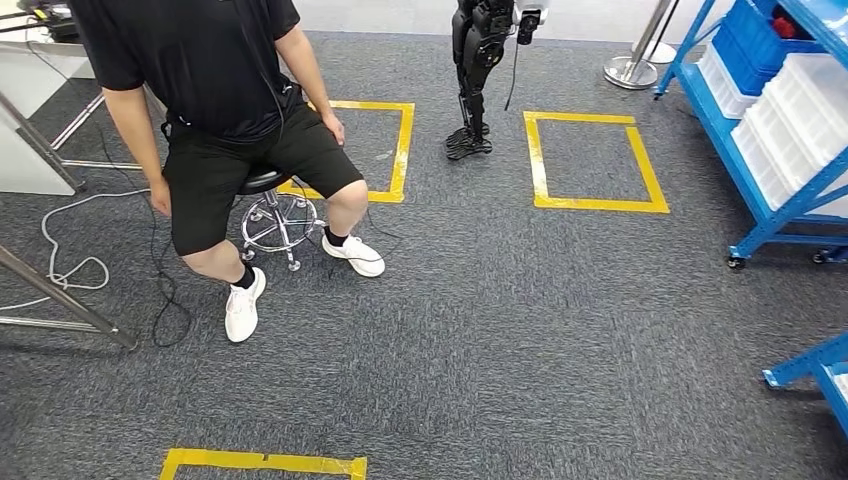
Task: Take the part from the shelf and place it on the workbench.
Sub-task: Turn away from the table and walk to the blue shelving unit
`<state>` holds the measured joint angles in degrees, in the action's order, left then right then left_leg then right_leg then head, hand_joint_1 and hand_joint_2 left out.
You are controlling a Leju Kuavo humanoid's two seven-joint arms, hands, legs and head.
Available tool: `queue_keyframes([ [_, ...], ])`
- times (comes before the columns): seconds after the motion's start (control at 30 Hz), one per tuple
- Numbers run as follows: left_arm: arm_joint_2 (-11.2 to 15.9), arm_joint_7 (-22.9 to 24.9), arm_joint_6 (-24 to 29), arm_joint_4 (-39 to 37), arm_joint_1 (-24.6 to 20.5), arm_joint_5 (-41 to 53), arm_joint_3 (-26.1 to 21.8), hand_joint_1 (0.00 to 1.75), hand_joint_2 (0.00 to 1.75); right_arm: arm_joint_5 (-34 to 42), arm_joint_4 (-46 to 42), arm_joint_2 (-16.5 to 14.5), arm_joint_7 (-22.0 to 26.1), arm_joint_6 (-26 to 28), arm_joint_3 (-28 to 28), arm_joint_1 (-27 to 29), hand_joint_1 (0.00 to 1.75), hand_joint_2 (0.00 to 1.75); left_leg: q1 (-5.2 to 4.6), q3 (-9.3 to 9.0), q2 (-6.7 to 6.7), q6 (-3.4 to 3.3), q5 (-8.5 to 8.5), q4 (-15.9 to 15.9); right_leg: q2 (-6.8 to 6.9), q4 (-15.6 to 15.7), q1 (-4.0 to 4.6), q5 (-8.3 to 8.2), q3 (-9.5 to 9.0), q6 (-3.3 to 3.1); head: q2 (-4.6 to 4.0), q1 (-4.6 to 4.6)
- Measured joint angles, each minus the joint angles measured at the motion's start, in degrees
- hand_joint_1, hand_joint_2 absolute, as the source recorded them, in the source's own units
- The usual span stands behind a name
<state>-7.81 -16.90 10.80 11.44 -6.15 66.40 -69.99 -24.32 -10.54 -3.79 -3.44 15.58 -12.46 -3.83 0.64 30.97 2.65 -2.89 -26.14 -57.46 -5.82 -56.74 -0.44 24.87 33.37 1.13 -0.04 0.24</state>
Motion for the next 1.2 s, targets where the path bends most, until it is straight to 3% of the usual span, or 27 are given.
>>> queue_keyframes([
  [0.03, 0.0, 0.0, 0.0, 0.0, 0.0, 0.1, 0.2, 0.0, 0.0, -0.1, 0.0, 0.0, 0.0, 0.0, 0.0, 0.0, 0.0, 0.0, 0.08, -0.29, -0.77, -0.25, 0.45, 0.7, 1.78, -1.3, 0.09, 0.71, 0.87, 0.01, 0.0, 0.1],
  [0.1, 0.0, 0.1, 0.1, 0.0, 0.0, 0.1, 0.4, 0.0, 0.0, -0.1, 0.0, 0.0, -0.2, 0.1, 0.0, -0.1, 0.0, 0.0, 0.01, -0.47, -2.35, -0.45, 0.83, 1.4, 4.92, -7.0, -0.14, 3.49, 3.89, -0.23, 0.0, 0.23],
  [0.17, 0.0, 0.5, 0.3, 0.0, 0.1, 0.4, 0.5, 0.0, 0.0, -0.1, 0.1, 0.0, -0.8, 0.1, 0.0, -0.2, 0.0, 0.0, -0.06, -0.21, -4.15, -0.47, 0.86, 1.4, 5.32, -13.3, -0.65, 5.76, 7.07, 0.04, 0.01, 0.3],
  [0.2, -0.1, 0.8, 0.4, 0.0, 0.1, 0.6, 0.6, 0.0, 0.0, 0.0, 0.1, 0.0, -1.1, 0.1, 0.0, -0.1, 0.0, 0.0, -0.05, -0.08, -5.03, -0.4, 0.87, 1.4, 5.43, -14.2, -0.97, 5.82, 7.39, 0.52, 0.01, 0.34],
  [0.23, -0.1, 1.0, 0.5, 0.0, 0.1, 0.8, 0.7, 0.0, 0.0, 0.1, 0.1, 0.0, -1.4, 0.1, 0.0, 0.0, 0.0, 0.0, -0.01, 0.0, -5.79, -0.27, 0.89, 1.4, 5.73, -12.7, -1.3, 5.07, 6.41, 1.17, 0.01, 0.41],
  [0.3, -0.2, 1.3, 0.6, 0.0, 0.2, 1.1, 0.8, 0.0, 0.0, 0.2, 0.1, 0.0, -1.5, 0.1, 0.0, 0.1, 0.0, 0.0, -0.01, 0.01, -7.15, 0.32, 0.79, 1.2, 8.0, -5.1, -1.82, 2.77, 1.75, 2.34, 0.0, 0.54],
  [0.37, -0.2, 1.1, 0.7, 0.0, 0.2, 1.3, 0.9, 0.0, 0.0, 0.1, 0.1, -0.2, -1.4, 0.1, 0.0, -0.1, 0.0, 0.0, -0.26, -0.1, -8.44, 1.29, 0.31, 0.9, 10.21, 0.3, -1.74, 1.26, -1.48, 2.26, 0.01, 0.52],
  [0.4, -0.2, 1.0, 0.7, 0.0, 0.2, 1.3, 1.0, 0.0, 0.0, 0.1, 0.1, -0.3, -1.4, 0.1, 0.0, -0.2, 0.0, 0.0, -0.31, -0.23, -9.1, 1.72, 0.05, 0.7, 10.44, 0.9, -1.52, 1.02, -1.79, 1.86, 0.01, 0.41],
  [0.47, -0.3, 0.6, 0.7, 0.0, 0.0, 1.4, 1.4, 0.0, 0.0, 0.1, 0.1, -0.3, -1.3, 0.0, 0.0, -0.1, 0.0, 0.0, 0.18, -0.56, -10.0, 2.53, -0.33, 0.5, 9.0, 0.9, -1.49, 0.74, -1.58, 0.81, 0.0, 0.07],
  [0.53, -0.3, 0.3, 0.7, 0.0, -0.1, 1.4, 1.7, 0.0, 0.0, 0.1, 0.1, -0.2, -1.3, 0.0, 0.0, 0.1, 0.0, 0.0, 0.83, 0.11, -7.68, 3.19, -2.33, -1.9, 7.7, 1.0, -1.65, 0.51, -1.65, -0.28, 0.0, -0.1],
  [0.6, -0.4, 0.1, 0.6, -0.1, 0.1, 1.5, 1.7, 0.0, 0.0, 0.1, 0.1, -0.1, -1.4, 0.0, 0.0, 0.0, 0.0, 0.0, 1.04, 2.94, -4.07, 3.29, -6.58, -8.7, 6.4, 1.0, -1.32, 0.25, -1.69, -1.18, 0.01, -0.34],
  [0.67, -0.4, 0.0, 0.6, -0.1, 0.2, 1.7, 1.8, 0.0, 0.0, 0.0, 0.1, -0.2, -1.5, 0.0, 0.0, 0.0, 0.0, 0.0, 1.02, 6.26, -2.81, 3.0, -9.42, -15.7, 4.77, 0.9, -0.65, 0.13, -1.59, -1.6, 0.01, -0.42],
  [0.7, -0.4, 0.0, 0.6, -0.1, 0.3, 1.9, 1.9, 0.0, 0.0, 0.0, 0.1, -0.2, -1.6, 0.0, 0.0, 0.1, 0.0, 0.0, 1.01, 6.94, -2.65, 2.76, -9.23, -16.9, 3.89, 0.9, -0.37, 0.08, -1.59, -1.69, 0.01, -0.41],
  [0.73, -0.4, 0.0, 0.6, -0.1, 0.3, 2.0, 1.9, 0.0, 0.0, 0.0, 0.1, -0.2, -1.6, 0.0, 0.0, 0.2, 0.0, 0.0, 1.0, 6.52, -2.5, 2.44, -7.84, -15.7, 3.01, 0.9, -0.16, 0.05, -1.64, -1.73, 0.0, -0.41],
  [0.83, -0.4, 0.3, 0.6, -0.1, 0.2, 2.3, 2.2, 0.0, 0.0, -0.1, 0.1, -0.4, -1.6, 0.0, 0.0, 0.2, 0.0, 0.0, 0.81, 1.76, 0.2, 1.12, -1.94, -4.8, 0.66, 0.7, 0.19, -0.04, -1.68, -1.68, 0.01, -0.39],
  [0.9, -0.4, 0.9, 0.7, -0.1, 0.1, 2.5, 2.3, 0.0, 0.0, -0.2, 0.1, -0.6, -1.7, 0.0, 0.0, 0.3, 0.0, 0.0, 0.44, 0.36, 1.21, 0.56, -0.95, -1.5, -0.39, 0.6, 0.21, -0.22, -1.35, -1.29, 0.01, -0.43],
  [0.97, -0.5, 1.5, 0.9, -0.1, -0.1, 2.9, 2.6, 0.0, 0.0, -0.4, 0.2, -0.6, -1.8, -0.1, 0.0, 0.4, 0.0, 0.0, 0.25, 0.17, 0.13, 0.17, -0.57, -0.7, -1.02, 0.8, 0.18, -0.55, -0.9, -0.61, 0.0, -0.48],
  [1.03, -0.7, 1.9, 1.0, -0.1, -0.2, 3.2, 3.0, 0.0, 0.0, -0.6, 0.2, -0.6, -2.0, -0.2, 0.0, 0.5, 0.0, 0.0, 0.35, -0.41, -1.09, -0.38, 0.42, 0.9, 1.07, -0.6, 0.31, 0.14, 0.26, -0.36, 0.0, -0.25],
  [1.1, -0.8, 2.1, 1.0, -0.1, -0.2, 3.3, 3.3, 0.0, 0.0, -0.8, 0.2, -0.5, -2.1, -0.4, 0.0, 0.3, 0.0, 0.0, 0.31, -0.65, -2.61, -0.71, 1.11, 1.9, 4.11, -6.6, 0.14, 2.96, 3.42, -0.64, 0.01, 0.09],
  [1.17, -0.8, 2.2, 1.0, -0.1, -0.1, 3.4, 3.3, 0.0, 0.0, -0.8, 0.2, -0.4, -2.1, -0.4, 0.0, 0.2, 0.0, 0.0, 0.17, -0.4, -4.25, -0.74, 1.2, 1.9, 4.99, -13.8, -0.41, 5.68, 7.01, -0.42, 0.01, 0.25],
  [1.2, -0.8, 2.2, 1.0, -0.1, -0.1, 3.4, 3.3, 0.0, 0.0, -0.8, 0.2, -0.4, -2.1, -0.4, 0.0, 0.3, 0.0, 0.0, 0.17, -0.33, -5.04, -0.66, 1.2, 1.9, 5.17, -15.3, -0.74, 6.0, 7.66, 0.06, 0.01, 0.29],
])
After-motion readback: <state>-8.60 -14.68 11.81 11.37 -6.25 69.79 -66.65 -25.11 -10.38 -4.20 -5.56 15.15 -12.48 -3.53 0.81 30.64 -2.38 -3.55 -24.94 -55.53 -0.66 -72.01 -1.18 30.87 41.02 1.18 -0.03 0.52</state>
